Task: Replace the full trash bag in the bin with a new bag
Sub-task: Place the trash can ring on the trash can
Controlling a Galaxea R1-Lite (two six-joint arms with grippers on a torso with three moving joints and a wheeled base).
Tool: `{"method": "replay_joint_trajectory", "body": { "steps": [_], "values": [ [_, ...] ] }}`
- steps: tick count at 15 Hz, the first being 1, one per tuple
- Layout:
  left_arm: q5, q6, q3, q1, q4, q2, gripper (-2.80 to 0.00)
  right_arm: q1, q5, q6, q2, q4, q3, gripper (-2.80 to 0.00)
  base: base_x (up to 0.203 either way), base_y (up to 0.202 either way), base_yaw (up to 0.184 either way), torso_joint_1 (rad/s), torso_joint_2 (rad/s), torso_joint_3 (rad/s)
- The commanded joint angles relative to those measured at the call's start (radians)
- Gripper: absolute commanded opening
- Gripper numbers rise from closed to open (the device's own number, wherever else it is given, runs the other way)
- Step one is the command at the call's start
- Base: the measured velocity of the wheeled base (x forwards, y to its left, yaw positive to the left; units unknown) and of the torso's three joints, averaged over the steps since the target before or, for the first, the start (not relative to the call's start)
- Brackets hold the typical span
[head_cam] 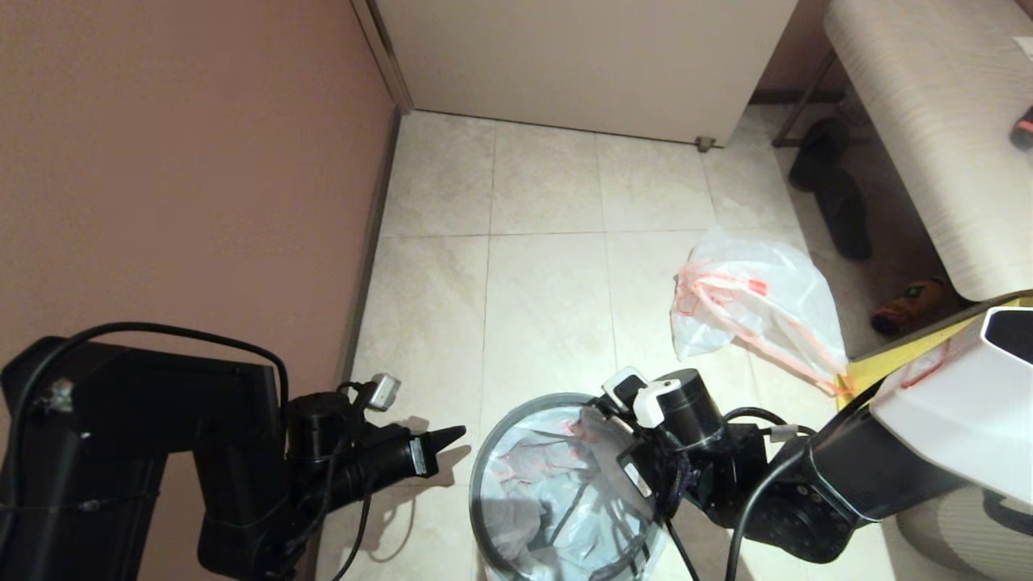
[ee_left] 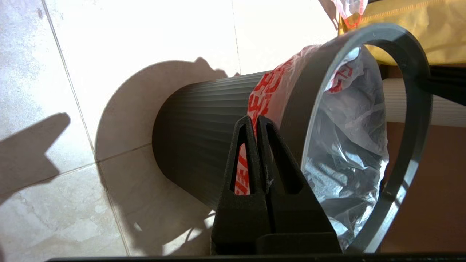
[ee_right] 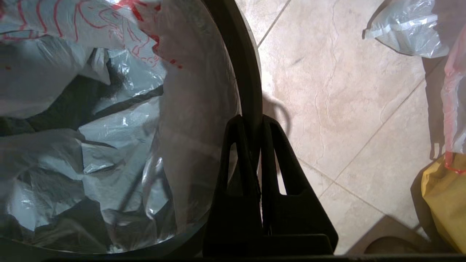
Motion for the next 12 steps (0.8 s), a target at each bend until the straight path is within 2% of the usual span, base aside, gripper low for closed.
{"method": "replay_joint_trajectory", "body": {
  "steps": [1, 6, 12],
  "values": [
    [-0.003, -0.001, 0.0, -0.001, -0.047, 0.002, -2.8, 0.007, -0.002, -0.001, -0.032, -0.022, 0.043, -2.8, 0.0, 0.0, 0.0, 0.0, 0.0, 0.0],
    [-0.002, -0.002, 0.0, -0.003, -0.047, 0.003, -2.8, 0.015, 0.0, -0.002, -0.057, -0.072, 0.077, -2.8, 0.0, 0.0, 0.0, 0.0, 0.0, 0.0],
    [-0.003, -0.001, 0.0, -0.003, -0.047, 0.003, -2.8, 0.015, 0.002, 0.001, 0.035, -0.098, 0.082, -2.8, 0.0, 0.0, 0.0, 0.0, 0.0, 0.0]
  ]
}}
